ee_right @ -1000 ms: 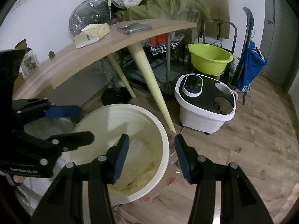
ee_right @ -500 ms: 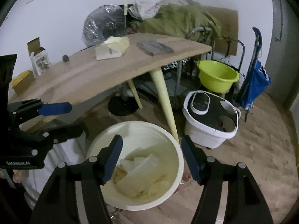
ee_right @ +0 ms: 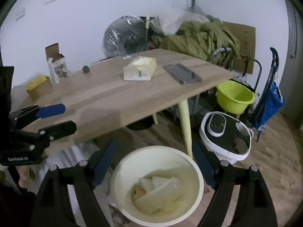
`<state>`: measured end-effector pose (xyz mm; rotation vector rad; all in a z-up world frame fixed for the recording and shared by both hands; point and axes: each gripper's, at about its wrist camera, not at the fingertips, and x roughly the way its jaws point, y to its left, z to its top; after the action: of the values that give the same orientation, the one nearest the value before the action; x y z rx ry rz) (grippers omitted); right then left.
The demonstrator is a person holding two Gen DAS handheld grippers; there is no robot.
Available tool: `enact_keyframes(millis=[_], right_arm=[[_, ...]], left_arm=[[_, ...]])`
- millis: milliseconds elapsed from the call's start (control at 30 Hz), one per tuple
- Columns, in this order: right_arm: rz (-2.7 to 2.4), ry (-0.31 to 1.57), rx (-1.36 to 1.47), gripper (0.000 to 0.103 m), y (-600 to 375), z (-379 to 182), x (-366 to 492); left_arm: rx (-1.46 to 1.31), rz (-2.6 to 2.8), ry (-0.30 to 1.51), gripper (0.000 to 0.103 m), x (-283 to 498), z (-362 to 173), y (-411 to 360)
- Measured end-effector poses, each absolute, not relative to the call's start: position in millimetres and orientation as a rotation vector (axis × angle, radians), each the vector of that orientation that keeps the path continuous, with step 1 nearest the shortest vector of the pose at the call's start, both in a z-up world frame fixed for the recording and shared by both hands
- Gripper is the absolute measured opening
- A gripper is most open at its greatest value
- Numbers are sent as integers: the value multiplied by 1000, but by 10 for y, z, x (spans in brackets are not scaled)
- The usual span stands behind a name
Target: Collect trash
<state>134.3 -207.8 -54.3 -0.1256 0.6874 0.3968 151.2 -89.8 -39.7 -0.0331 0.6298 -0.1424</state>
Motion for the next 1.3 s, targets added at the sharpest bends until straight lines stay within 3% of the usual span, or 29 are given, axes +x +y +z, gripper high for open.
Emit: enact_keyframes(millis=[467, 733, 1300], right_arm=[[535, 593, -180, 100, -1658, -106, 1301], [598, 569, -196, 102, -1538, 24, 1217], [609, 571, -195, 102, -1510, 5, 1156]], left_arm=[[-104, -41, 531, 89, 1208, -119, -464], [-70, -47, 469, 101, 1035, -23, -391], [-93, -79, 446, 101, 1002, -22, -351]])
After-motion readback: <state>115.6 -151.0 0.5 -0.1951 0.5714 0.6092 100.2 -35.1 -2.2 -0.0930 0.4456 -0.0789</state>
